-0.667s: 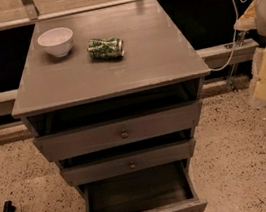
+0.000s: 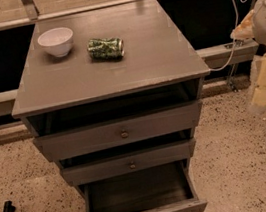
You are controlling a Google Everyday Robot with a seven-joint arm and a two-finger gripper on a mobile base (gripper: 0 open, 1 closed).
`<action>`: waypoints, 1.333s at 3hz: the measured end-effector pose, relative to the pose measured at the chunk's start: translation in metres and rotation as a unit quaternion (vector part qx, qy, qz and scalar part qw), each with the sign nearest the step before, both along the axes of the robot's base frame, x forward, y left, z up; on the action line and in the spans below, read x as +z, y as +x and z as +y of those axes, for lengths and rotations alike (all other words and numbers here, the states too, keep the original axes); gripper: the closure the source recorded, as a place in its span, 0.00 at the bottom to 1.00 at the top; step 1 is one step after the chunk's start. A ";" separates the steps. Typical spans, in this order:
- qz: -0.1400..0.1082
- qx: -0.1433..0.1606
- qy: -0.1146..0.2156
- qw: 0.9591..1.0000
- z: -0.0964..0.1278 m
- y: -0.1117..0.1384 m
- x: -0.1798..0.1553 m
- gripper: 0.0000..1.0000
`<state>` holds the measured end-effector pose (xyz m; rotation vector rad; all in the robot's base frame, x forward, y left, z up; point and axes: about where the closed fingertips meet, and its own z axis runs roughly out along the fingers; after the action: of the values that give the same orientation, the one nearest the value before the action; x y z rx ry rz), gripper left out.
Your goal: Close bottom drawer
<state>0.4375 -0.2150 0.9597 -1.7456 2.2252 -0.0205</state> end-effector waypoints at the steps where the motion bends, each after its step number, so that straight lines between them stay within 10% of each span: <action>1: 0.014 0.031 0.032 0.999 0.014 -0.005 -0.027 0.00; 4: -0.009 0.055 0.113 0.992 0.017 -0.019 -0.077 0.00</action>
Offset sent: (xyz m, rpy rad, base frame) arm -0.0037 0.0121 -0.0238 0.0543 0.0250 0.0544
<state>0.4185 -0.1976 0.8826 -1.7311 2.0271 0.2309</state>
